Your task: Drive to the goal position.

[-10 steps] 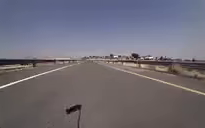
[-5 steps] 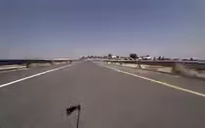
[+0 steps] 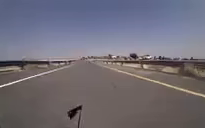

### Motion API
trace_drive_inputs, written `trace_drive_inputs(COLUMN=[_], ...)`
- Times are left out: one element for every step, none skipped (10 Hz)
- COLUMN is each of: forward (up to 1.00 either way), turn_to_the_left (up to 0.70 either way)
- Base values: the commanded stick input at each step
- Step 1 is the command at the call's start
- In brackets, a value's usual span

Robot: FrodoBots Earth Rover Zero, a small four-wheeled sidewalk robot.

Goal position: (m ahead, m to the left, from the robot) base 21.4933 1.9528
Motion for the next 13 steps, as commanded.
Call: trace_drive_inputs(forward=[1.00,1.00,1.00,1.00,1.00,1.00,1.00,1.00,1.00,1.00,1.00,1.00,1.00], turn_to_the_left=[-0.01,-0.01,-0.01,-0.01,-0.01,-0.01,-0.01,-0.01,-0.01,-0.01,0.10,0.25,0.36])
